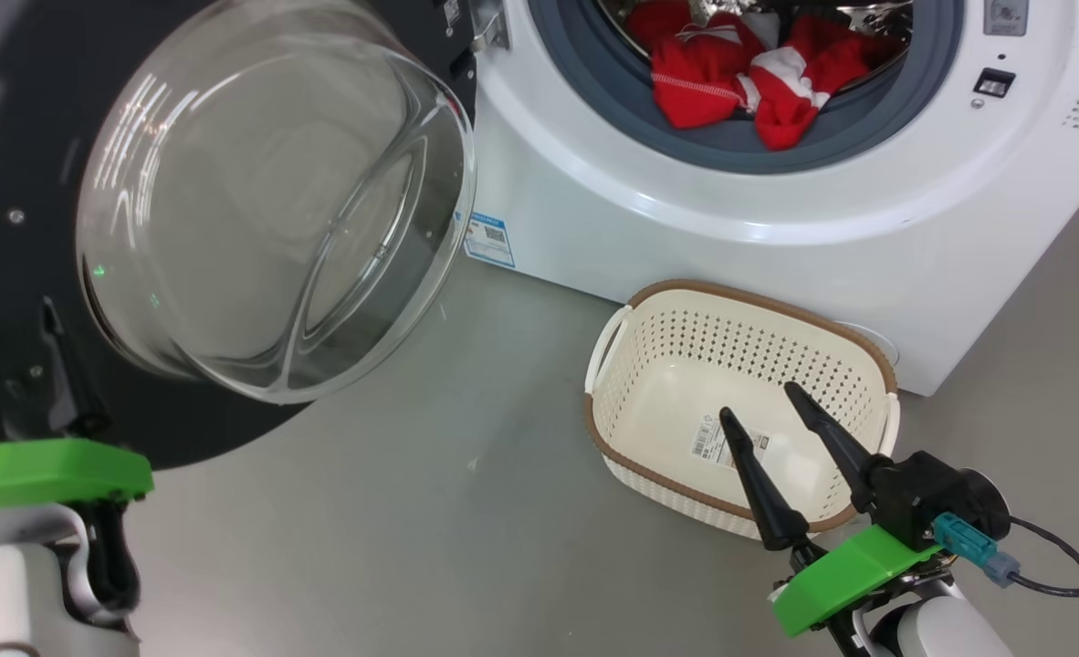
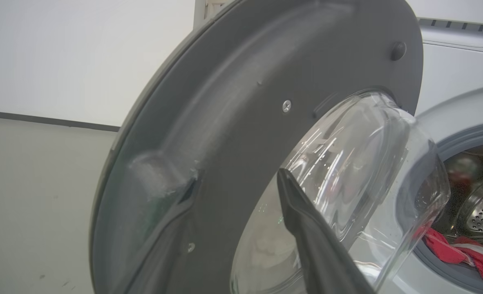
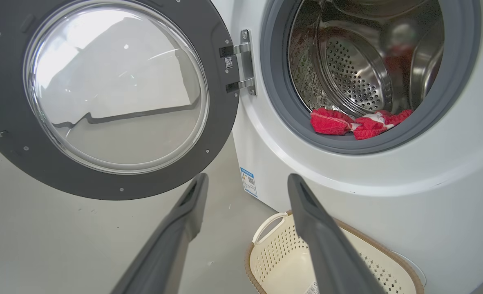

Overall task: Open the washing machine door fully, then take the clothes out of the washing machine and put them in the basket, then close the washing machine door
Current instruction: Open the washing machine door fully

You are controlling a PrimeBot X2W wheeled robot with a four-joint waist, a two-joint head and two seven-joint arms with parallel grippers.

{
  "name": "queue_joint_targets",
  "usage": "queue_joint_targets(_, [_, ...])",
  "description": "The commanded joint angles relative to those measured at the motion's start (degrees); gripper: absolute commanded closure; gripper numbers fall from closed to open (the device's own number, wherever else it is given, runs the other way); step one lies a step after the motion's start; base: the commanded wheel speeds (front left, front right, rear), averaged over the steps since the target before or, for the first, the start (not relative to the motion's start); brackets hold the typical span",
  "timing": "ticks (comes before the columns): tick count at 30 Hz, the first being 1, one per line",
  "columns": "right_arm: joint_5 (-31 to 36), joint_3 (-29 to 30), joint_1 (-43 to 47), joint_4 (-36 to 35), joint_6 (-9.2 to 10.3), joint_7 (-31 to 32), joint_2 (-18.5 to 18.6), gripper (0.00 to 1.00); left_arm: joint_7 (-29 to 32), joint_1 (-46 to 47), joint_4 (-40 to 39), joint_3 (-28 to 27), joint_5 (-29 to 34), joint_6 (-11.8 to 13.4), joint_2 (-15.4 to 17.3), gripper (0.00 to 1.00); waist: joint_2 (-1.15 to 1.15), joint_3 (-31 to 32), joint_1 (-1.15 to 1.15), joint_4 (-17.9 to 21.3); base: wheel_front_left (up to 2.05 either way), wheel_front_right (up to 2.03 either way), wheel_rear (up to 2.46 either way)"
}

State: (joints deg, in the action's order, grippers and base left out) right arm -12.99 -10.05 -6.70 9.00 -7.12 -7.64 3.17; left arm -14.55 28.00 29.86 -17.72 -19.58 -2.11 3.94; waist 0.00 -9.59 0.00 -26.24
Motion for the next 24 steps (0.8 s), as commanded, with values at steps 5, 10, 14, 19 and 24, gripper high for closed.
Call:
queue_joint_targets(5, [-0.9,0.5,-0.7,0.1,-0.36,-2.4,-0.3,0.0,-0.4,-5.1,-9.2,-0.9,1.9,-0.6,0.1,0.0,0.0,1.9,0.0,1.5,0.0,0.0,0.0])
queue_joint_targets(10, [-2.4,2.9,-0.5,0.8,-0.36,-4.5,-0.3,0.0,-0.4,-8.2,-15.0,1.6,1.0,0.2,-0.8,0.0,0.0,3.2,0.0,2.0,0.0,0.0,0.0])
queue_joint_targets(14, [-3.5,4.8,-0.5,1.5,-0.36,-5.6,-0.3,0.0,-0.4,-9.7,-19.6,3.9,-0.9,-0.4,-1.0,0.0,0.0,4.1,0.0,3.0,0.0,0.0,0.0])
queue_joint_targets(19, [-4.2,7.2,-1.4,2.7,-0.36,-6.5,-0.3,0.0,-0.4,-11.3,-23.7,6.9,-3.6,-2.8,-1.0,0.0,0.0,4.6,0.0,5.3,0.0,0.0,0.0])
queue_joint_targets(24, [-3.6,9.0,-1.8,3.2,-0.36,-6.9,-0.3,0.0,0.1,-12.4,-24.6,10.8,-4.7,-4.1,-1.0,0.0,0.0,4.7,0.0,7.6,0.0,0.0,0.0])
